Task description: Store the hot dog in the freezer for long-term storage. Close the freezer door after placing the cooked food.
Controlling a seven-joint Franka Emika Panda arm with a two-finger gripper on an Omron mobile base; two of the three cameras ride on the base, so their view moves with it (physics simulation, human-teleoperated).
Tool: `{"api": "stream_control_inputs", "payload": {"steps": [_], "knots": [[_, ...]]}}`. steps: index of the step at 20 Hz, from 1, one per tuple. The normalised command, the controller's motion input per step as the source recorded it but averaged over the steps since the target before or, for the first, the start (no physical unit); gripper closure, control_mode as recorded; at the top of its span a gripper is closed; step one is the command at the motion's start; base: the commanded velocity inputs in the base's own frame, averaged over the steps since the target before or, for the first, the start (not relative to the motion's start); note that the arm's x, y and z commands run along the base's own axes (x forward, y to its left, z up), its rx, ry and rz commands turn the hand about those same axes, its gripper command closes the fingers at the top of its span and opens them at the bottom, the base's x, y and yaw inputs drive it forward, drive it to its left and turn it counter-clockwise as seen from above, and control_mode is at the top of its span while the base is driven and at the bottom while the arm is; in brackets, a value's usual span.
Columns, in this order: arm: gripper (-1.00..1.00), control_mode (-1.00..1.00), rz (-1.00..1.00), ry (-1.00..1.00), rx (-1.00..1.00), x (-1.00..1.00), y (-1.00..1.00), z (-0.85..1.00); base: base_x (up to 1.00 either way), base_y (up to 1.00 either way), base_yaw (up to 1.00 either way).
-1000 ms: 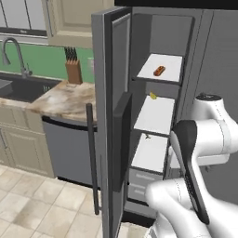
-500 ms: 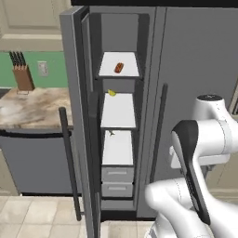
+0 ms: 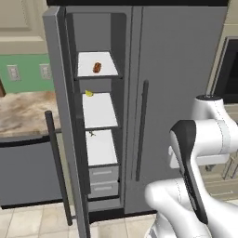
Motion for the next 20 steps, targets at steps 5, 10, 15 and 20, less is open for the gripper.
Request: {"api": "stream_control_inputs", "payload": {"steps": [5, 10, 15, 20], "knots": [[-1.0, 1.0, 0.0, 0.0, 0.0, 0.0, 0.0, 0.0, -0.46, 0.28, -0.17], [-1.0, 1.0, 0.0, 0.0, 0.0, 0.0, 0.0, 0.0, -0.38, 0.38, -0.11], [-1.0, 1.0, 0.0, 0.0, 0.0, 0.0, 0.0, 0.0, -0.1, 0.7, -0.03], [-1.0, 1.0, 0.0, 0.0, 0.0, 0.0, 0.0, 0.0, -0.05, 0.63, -0.01]]}}
